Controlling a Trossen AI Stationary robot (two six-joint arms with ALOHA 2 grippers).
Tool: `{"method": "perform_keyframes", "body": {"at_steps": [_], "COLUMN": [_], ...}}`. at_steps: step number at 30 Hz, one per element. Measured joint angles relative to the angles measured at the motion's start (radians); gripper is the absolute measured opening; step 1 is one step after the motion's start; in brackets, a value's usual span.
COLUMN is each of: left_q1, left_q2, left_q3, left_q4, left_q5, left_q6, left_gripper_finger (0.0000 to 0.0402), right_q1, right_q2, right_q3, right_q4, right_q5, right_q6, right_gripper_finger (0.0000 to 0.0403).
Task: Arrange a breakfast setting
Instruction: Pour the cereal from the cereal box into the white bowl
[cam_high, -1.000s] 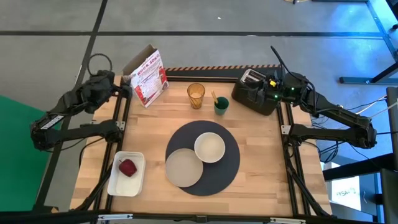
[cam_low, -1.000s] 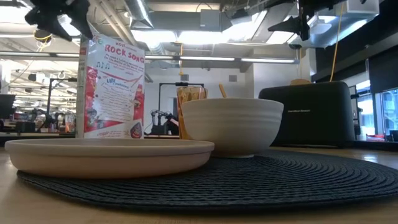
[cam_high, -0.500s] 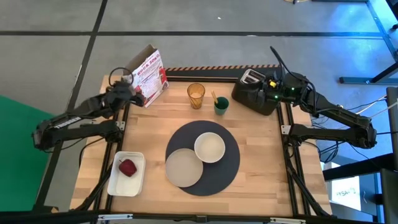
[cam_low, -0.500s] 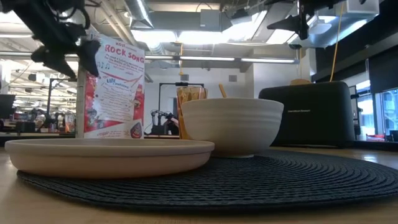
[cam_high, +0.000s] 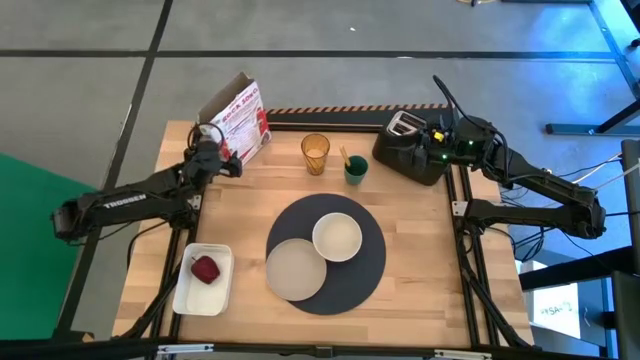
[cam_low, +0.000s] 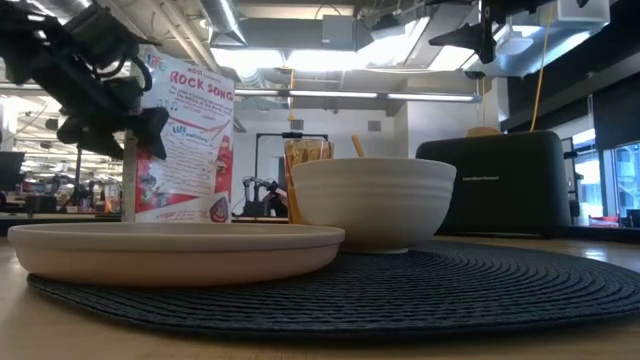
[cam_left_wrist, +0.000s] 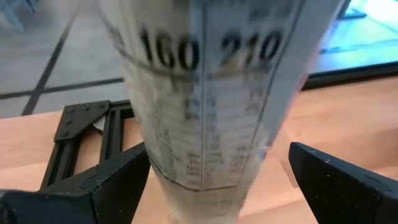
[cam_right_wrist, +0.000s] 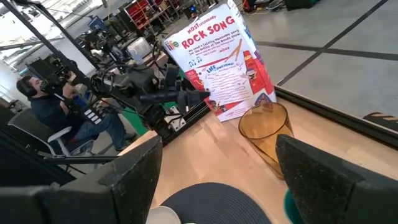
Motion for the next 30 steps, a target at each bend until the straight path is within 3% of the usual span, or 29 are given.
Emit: {"method": "perform_keyframes", "body": {"at_steps": [9, 21, 30], "left_q1": [0.061, 0.121, 0.124], "left_q2": [0.0, -0.001, 0.0], "left_q3": [-0.104, -0.204, -0.209], "left_q4": [0.235, 0.352, 0.455], "left_q5": [0.01, 0.046, 0.098], "left_q6": [0.105, 0.121, 0.316], "left_gripper_finger": [0.0358, 0.0248, 0.0174], "right_q1": [0.0, 0.0, 0.0], "right_q2": [0.0, 0.0, 0.0], "right_q3": [0.0, 0.0, 0.0], "right_q4": [0.0, 0.0, 0.001], "right_q5": [0.0, -0.025, -0.024], "right_q6": [0.0, 0.027, 0.03], "right_gripper_finger": [0.0305, 0.0305, 0.0305]}}
